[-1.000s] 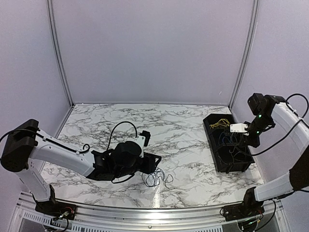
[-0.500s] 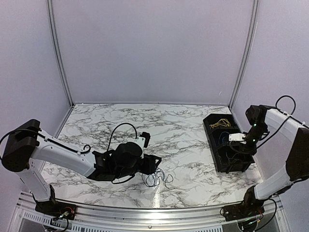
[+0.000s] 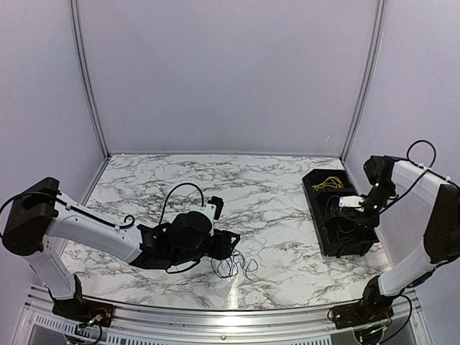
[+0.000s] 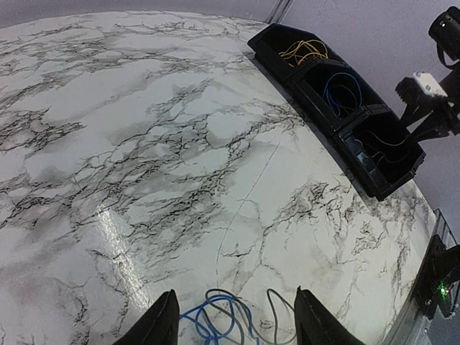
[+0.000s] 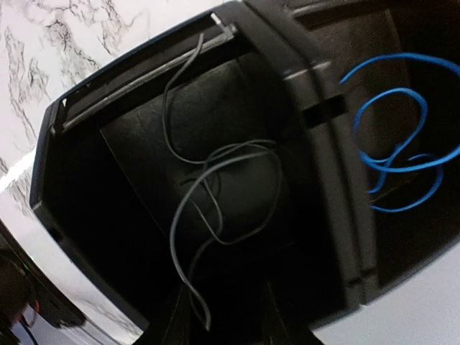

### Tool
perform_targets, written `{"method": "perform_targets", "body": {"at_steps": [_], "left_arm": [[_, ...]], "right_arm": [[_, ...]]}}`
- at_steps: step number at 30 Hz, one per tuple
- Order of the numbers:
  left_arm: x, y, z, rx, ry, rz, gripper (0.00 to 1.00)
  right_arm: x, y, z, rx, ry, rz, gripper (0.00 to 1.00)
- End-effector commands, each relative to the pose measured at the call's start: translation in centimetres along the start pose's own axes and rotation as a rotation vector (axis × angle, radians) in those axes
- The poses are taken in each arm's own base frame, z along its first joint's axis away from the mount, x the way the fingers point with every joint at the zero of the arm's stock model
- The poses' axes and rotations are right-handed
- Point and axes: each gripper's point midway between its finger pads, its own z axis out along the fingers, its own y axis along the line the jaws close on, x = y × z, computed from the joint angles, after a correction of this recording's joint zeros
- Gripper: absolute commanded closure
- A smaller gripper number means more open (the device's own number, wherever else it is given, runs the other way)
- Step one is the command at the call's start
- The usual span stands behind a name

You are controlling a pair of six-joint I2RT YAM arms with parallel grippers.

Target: Untangle the cables

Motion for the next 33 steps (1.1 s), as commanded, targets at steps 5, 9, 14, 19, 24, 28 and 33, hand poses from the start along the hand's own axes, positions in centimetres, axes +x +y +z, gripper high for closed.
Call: {"method": "perform_targets", "body": {"at_steps": [5, 9, 14, 19, 24, 28, 33], "left_arm": [[0.5, 1.2, -1.1, -0.036, 0.015, 0.013, 0.42], [0.8, 1.6, -1.5, -0.048, 0.025, -0.005, 0.42], [1.2, 2.9, -2.4, -0.084, 0.027, -0.053, 0.42], [2.3, 3.8, -3.2, -0.093, 0.061, -0.089, 0.46], [3.7, 5.0, -4.4, -0.109, 0.087, -0.157, 0.45], [4.0, 6.0, -5.6, -0.124, 0.081, -0.199, 0.44], [4.2, 6.8, -6.5, -0.151, 0.073, -0.212, 0.43]], "right_arm": [[-2.7, -0.6, -8.5, 0.072, -0.094, -0.168, 0.49], [-6.3, 1.7, -8.7, 0.046, -0.134, -0.259, 0.48], [-14.2, 5.0, -8.8, 0.019, -0.324, -0.302, 0.54], [-22.7, 9.1, -8.8, -0.121, -0.533, -0.285, 0.62], [-26.9, 12.7, -5.7, -0.237, -0.504, -0.394, 0.7], [-29.1, 15.0, -3.5, -0.311, -0.479, -0.449, 0.75], [-31.0, 18.4, -0.8, -0.354, -0.424, -0.519, 0.68]]}}
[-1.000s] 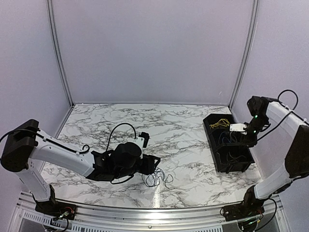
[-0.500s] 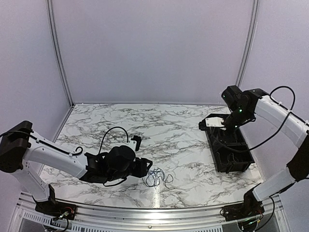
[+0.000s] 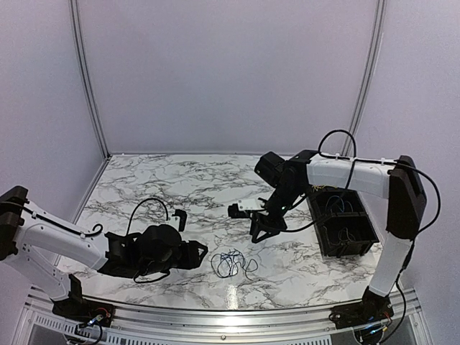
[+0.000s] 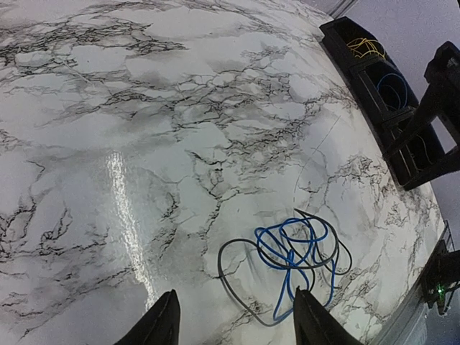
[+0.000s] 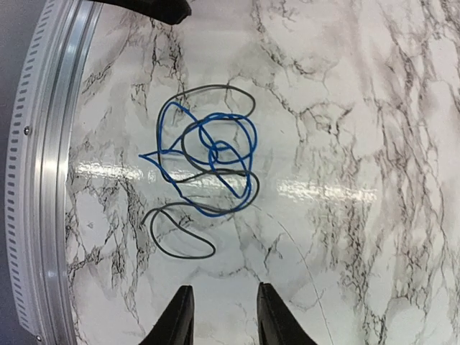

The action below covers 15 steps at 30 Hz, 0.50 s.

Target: Untangle the cables

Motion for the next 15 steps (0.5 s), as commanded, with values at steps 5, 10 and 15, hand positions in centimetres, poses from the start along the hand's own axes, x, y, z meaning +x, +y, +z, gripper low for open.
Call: {"method": "perform_targets", "body": {"at_steps": [5, 10, 15], "left_arm": [[0.4, 1.4, -1.2, -0.093, 0.013, -0.001, 0.43], [0.7, 1.1, -1.5, -0.103, 0.006, 0.013, 0.43], [1.4, 0.8, -1.3, -0.109, 0.011, 0.015, 0.43]], "right_arm": [[-2.7, 0.9, 5.1, -0.023, 0.024, -0.074, 0.67], [-2.0, -0.1, 7.0, -0.021, 0.051, -0.063, 0.7], [-2.4, -1.0, 7.4, 0.003, 0.042, -0.059, 0.73]]}}
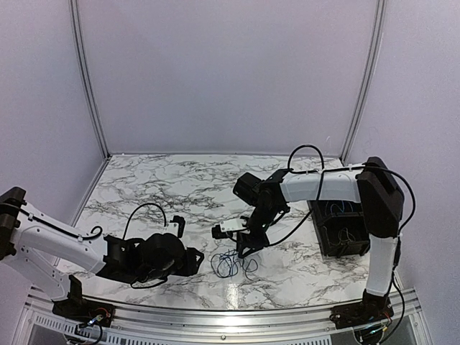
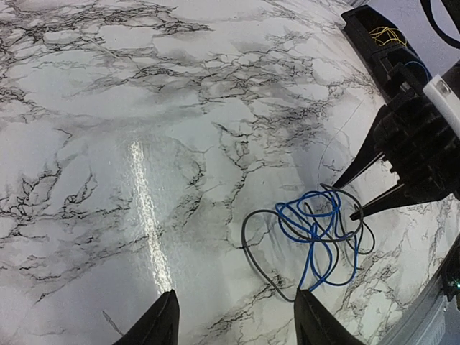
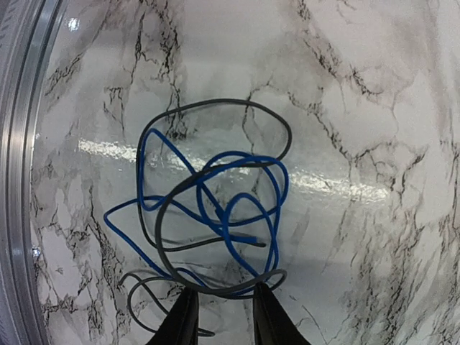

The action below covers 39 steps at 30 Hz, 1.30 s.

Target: Untangle the cables

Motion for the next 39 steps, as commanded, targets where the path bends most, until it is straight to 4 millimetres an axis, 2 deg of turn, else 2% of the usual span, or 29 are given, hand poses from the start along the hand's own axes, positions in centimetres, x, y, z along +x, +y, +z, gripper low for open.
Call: {"method": "perform_targets", "body": {"at_steps": [1, 8, 17, 20, 24, 29, 31, 36, 39], "left_arm": [[-0.2, -0.3, 0.0, -0.025, -0.015, 0.001, 0.43], [0.0, -1.5, 0.4, -0.014, 0.006, 0.057, 0.43], [-0.1, -1.8, 0.6, -0.015, 0.007, 0.06, 0.43], [-0.1, -1.9, 0.6, -0.012, 0.01, 0.059, 0.43], [-0.1, -1.6, 0.4, -0.016, 0.004, 0.053, 0.43], [-0.1, -1.6, 0.5, -0.018, 0.003, 0.058, 0.43], [-0.1, -1.8, 0.6, -0.016, 0.008, 0.066, 0.43], [-0.1, -2.5, 0.9, -0.005, 0.019, 0.076, 0.43], [0.0, -2.6, 1.0, -0.005, 0.022, 0.076, 0.42]], "right_arm": [[-1.5, -1.7, -0.4, 0.061, -0.039, -0.006, 0.73], [-1.7, -2.8, 0.4, 0.084, -0.032, 0.017, 0.75], [-0.8, -5.3, 0.2, 0.225, 0.015, 0.069, 0.71], [-0.7, -4.8, -0.5, 0.22, 0.024, 0.077, 0.71], [0.1, -2.2, -1.9, 0.195, 0.005, -0.004, 0.68], [1.8, 0.1, -1.5, 0.167, -0.006, -0.112, 0.59], [2.2, 0.2, -0.9, 0.159, 0.002, -0.112, 0.59], [2.3, -1.5, 0.0, 0.201, 0.018, -0.078, 0.57], [2.8, -1.7, 0.8, 0.195, 0.03, -0.08, 0.56]]}}
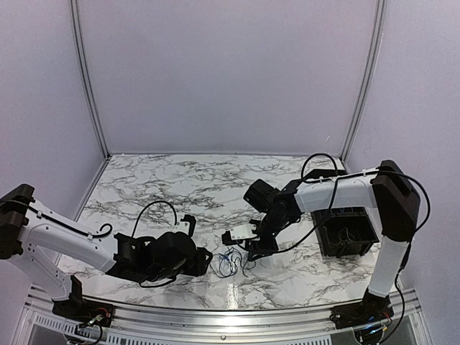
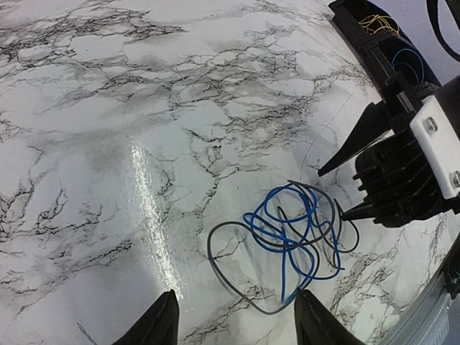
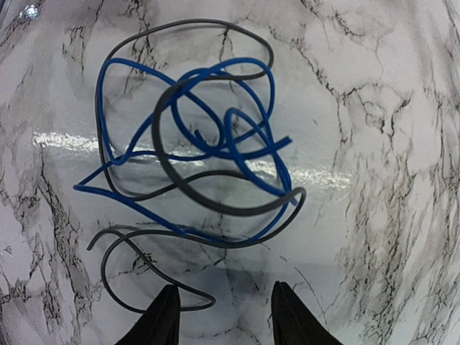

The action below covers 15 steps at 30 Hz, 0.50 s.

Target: Untangle the cables

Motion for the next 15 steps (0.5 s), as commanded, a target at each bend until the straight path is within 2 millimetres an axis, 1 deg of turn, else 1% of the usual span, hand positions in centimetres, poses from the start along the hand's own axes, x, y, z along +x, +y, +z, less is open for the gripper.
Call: {"method": "perform_targets", "body": {"at_steps": [1, 3, 5, 7, 8, 11, 15], "left_arm": [[-0.1, -0.6, 0.0, -0.001, 0.009, 0.021, 0.42], [-0.3, -0.6, -0.1, 0.0, 0.001, 0.016, 0.42], [-0.5, -0.5, -0.2, 0.006, -0.012, 0.009, 0.4], [-0.7, -0.7, -0.3, 0.02, -0.03, -0.003, 0.39], [-0.9, -0.8, -0.2, 0.027, -0.038, -0.006, 0.39], [-1.3, -1.5, 0.0, 0.044, -0.054, 0.004, 0.37], [-1.8, -3.0, 0.9, 0.052, -0.062, 0.084, 0.35]], "right_arm": [[-0.2, -1.0, 1.1, 0.024, -0.009, -0.018, 0.56], [-0.2, -0.7, 1.4, 0.008, -0.018, -0.026, 0.6], [-0.4, -0.2, 1.3, -0.011, -0.031, -0.027, 0.7], [-0.6, 0.4, 0.9, -0.033, -0.041, -0.027, 0.89], [-0.6, 0.7, 0.3, -0.041, -0.043, -0.026, 0.99], [-1.4, 1.2, -2.3, -0.033, -0.059, -0.034, 1.0], [-3.4, 1.6, -6.8, -0.014, -0.106, -0.042, 1.0]]}}
